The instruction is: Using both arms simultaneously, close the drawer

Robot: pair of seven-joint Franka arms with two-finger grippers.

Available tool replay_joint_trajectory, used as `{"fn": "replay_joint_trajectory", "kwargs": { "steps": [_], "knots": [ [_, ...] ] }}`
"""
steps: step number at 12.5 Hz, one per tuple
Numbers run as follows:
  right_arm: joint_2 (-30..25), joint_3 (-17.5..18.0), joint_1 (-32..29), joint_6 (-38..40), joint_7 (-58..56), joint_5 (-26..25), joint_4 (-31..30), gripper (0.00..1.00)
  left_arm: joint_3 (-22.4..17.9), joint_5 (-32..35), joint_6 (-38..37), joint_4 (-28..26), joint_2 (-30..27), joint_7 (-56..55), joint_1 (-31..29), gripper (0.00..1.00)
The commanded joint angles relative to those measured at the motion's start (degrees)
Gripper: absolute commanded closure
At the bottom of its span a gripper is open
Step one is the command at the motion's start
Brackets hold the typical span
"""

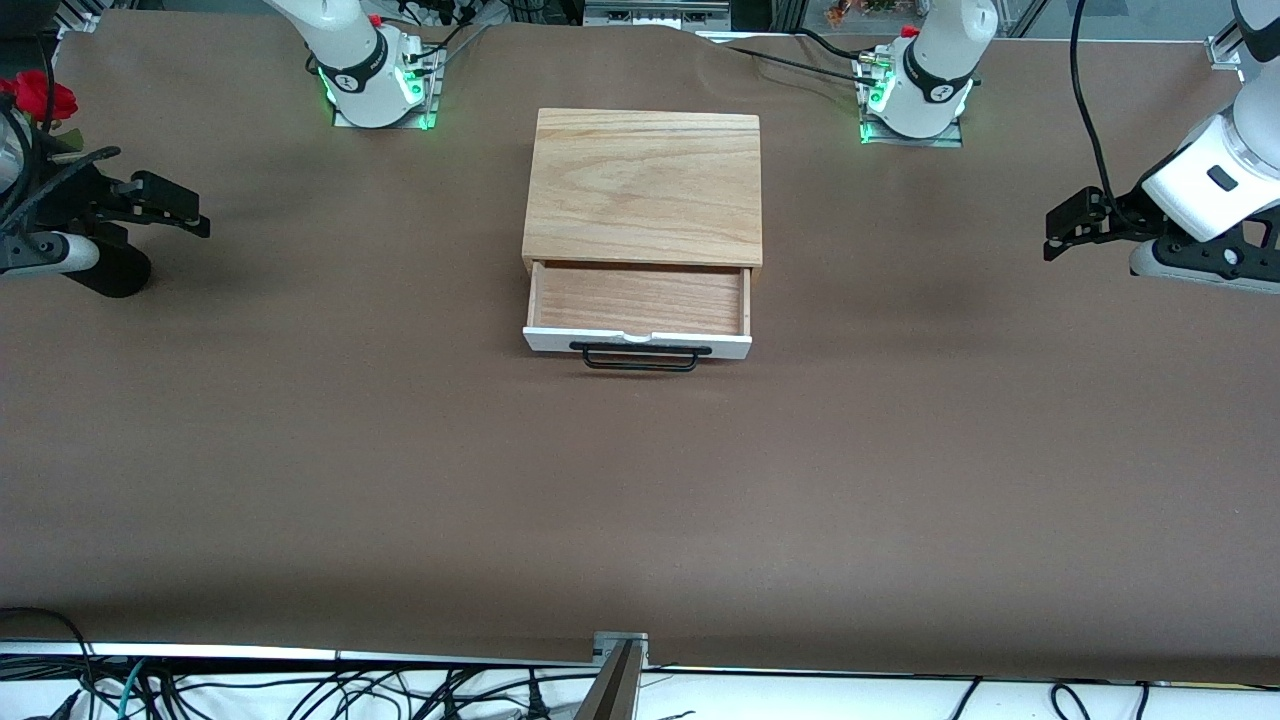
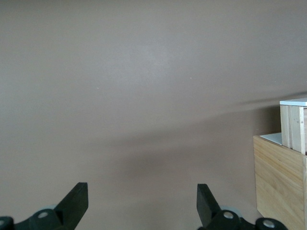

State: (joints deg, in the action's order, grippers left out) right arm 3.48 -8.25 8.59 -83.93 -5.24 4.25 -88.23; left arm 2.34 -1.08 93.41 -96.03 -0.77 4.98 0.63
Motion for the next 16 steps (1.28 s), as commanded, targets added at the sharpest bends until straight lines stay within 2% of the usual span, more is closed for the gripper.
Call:
{"fn": "replay_joint_trajectory", "kwargs": {
  "steps": [1,5,8,9,12,14,16],
  "knots": [
    [-0.75,0.16,0.11,0.52,0.41,-0.03,-0.62,0.00,0.12,-3.74,-0.68,0.40,0.16,0.38,0.33,0.00],
    [-1.02,0.16,0.11,0.35,0.67,-0.03,-1.15,0.00,0.21,-10.07,0.02,0.58,2.35,-0.23,0.77,0.00],
    [1.69,3.14,0.63,-0.26,0.76,1.72,-1.15,0.00,0.73,-15.26,5.01,2.25,7.61,-0.32,3.58,0.00],
    [3.27,4.46,1.07,-1.40,0.76,4.68,-0.98,0.00,0.99,-16.40,7.56,2.25,9.19,-0.24,5.15,0.00],
    [12.39,5.08,3.79,-9.39,0.85,14.18,1.12,0.00,1.08,-25.79,13.98,2.25,15.34,-0.24,8.15,0.00],
    [21.00,5.09,6.17,-13.35,2.24,19.19,6.99,0.00,1.08,-30.98,15.92,2.77,20.17,-0.06,9.82,0.00],
    [29.27,5.09,7.57,-17.39,4.62,27.18,13.40,0.00,1.08,-37.48,22.39,2.95,24.57,0.47,12.62,0.00]
  ]
}}
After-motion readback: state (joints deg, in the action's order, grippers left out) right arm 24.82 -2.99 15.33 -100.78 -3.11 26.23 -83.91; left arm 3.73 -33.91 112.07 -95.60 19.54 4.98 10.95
